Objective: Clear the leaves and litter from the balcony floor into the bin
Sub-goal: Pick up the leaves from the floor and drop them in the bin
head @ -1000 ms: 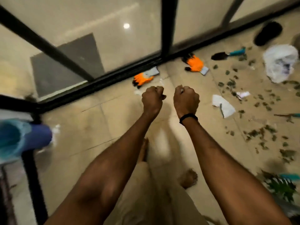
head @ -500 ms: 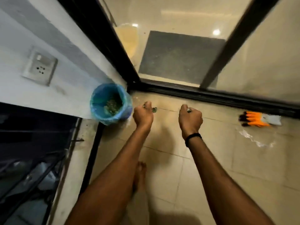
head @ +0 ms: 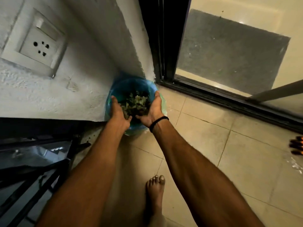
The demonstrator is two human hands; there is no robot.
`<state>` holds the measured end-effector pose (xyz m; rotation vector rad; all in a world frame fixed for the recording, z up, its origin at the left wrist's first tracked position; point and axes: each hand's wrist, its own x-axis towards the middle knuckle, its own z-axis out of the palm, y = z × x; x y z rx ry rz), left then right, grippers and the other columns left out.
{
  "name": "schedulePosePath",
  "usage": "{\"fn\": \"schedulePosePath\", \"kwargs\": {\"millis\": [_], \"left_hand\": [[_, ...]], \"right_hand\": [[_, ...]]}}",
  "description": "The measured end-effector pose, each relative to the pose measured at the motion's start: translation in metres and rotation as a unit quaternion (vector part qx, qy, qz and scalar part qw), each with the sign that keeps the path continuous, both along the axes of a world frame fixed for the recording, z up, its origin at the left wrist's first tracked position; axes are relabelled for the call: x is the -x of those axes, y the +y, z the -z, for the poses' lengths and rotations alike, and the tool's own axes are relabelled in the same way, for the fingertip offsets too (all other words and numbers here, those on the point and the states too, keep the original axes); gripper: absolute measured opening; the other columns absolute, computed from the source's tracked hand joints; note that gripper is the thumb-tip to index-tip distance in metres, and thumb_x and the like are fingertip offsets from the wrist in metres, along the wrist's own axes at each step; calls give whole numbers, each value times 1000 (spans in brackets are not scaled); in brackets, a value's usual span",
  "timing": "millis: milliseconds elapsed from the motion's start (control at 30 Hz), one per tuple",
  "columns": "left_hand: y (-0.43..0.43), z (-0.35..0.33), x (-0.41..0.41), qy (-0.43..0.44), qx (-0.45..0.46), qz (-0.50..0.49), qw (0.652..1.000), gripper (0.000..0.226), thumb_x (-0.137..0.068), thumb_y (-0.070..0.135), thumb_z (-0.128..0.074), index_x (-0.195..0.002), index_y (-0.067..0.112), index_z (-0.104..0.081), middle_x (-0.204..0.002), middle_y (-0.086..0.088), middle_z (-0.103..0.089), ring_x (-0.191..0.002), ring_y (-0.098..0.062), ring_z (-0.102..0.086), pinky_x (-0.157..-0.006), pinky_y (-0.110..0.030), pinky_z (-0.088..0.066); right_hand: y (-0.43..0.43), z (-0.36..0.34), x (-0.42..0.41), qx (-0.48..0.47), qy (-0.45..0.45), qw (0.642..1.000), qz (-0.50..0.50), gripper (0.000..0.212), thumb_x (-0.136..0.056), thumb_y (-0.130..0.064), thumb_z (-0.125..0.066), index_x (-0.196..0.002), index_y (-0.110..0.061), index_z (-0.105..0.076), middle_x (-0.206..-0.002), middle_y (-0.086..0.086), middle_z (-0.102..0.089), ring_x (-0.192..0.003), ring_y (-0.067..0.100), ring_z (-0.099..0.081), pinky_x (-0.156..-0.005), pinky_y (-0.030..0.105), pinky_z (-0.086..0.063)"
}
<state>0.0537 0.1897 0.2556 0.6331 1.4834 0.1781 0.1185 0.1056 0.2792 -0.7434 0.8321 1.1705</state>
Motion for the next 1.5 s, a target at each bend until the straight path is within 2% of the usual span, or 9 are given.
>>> {"fn": "schedulePosePath", "kwargs": {"millis": [133, 233, 333, 400, 467, 633, 1033, 1300, 1500], "left_hand": [[-9, -7, 6, -3, -1, -5, 1000, 66, -98, 70, -31, -144, 26, -47, -121, -5, -53, -115, -26, -51, -109, -46, -40], [-25, -21, 9, 0, -4, -22, 1000, 66, -100, 67, -29, -149, 25, -42, -133, -4, -49, -124, -24, -46, -110, -46, -33], [-36, -26, 11, -13, -16, -38, 999, 64, -103, 60, -28, -142, 15, -48, -142, -13, -51, -127, -27, -51, -108, -42, -38], [-48, -34, 9, -28, -30, -45, 998, 58, -105, 56, -25, -117, 11, -61, -112, -12, -62, -96, -21, -61, -87, -31, -51], [-70, -49, 3, -29, -50, -48, 997, 53, -106, 51, -27, -90, 14, -61, -84, -5, -61, -70, -14, -57, -65, -24, -48], [-155, -79, -11, -47, -64, -19, 997, 52, -105, 49, -35, -74, 16, -59, -60, 0, -56, -52, -12, -51, -49, -21, -41], [-503, -130, -28, -64, -23, 221, 973, 46, -102, 49, -44, -83, 12, -63, -67, -2, -58, -58, -14, -52, -58, -24, -44], [-799, -136, 0, -39, -16, 454, 890, 42, -100, 47, -52, -91, 8, -66, -72, -4, -62, -62, -14, -56, -61, -27, -46], [-995, -136, 36, -43, -90, 659, 745, 42, -101, 43, -54, -96, 4, -68, -80, -10, -67, -69, -19, -61, -65, -31, -51]], "right_hand": [[-12, -2, 10, -10, 25, 999, 23, 80, -91, -73, -34, -145, -15, -41, -133, 15, -55, -122, 32, -51, -99, 49, -40], [-30, -2, 13, -4, 25, 1000, 10, 71, -97, -62, -34, -149, -12, -35, -151, 15, -41, -139, 29, -39, -111, 44, -33], [-55, -11, 14, -1, 18, 1000, 24, 52, -106, -41, -32, -139, -4, -49, -136, 17, -58, -127, 28, -55, -103, 38, -47], [-77, -20, 12, -9, 23, 998, 57, 43, -107, -32, -31, -125, -3, -57, -121, 17, -67, -114, 27, -64, -91, 34, -53], [-103, -32, 11, -18, 26, 996, 78, 37, -106, -28, -32, -108, -4, -60, -99, 14, -72, -94, 24, -68, -82, 32, -56], [-191, -66, 5, -31, 17, 989, 141, 32, -102, -22, -37, -88, -5, -60, -77, 13, -73, -81, 24, -67, -81, 33, -54], [-546, -111, 19, 11, -7, 939, 343, 33, -103, -25, -41, -91, -6, -64, -83, 12, -74, -75, 22, -72, -75, 32, -58], [-846, -115, 96, 115, 3, 866, 487, 26, -100, -22, -46, -87, -8, -63, -87, 10, -70, -76, 22, -66, -73, 31, -53], [-1025, -112, 160, 187, 17, 794, 578, 21, -98, -19, -52, -87, -5, -63, -80, 11, -69, -72, 23, -65, -67, 31, -54]]}}
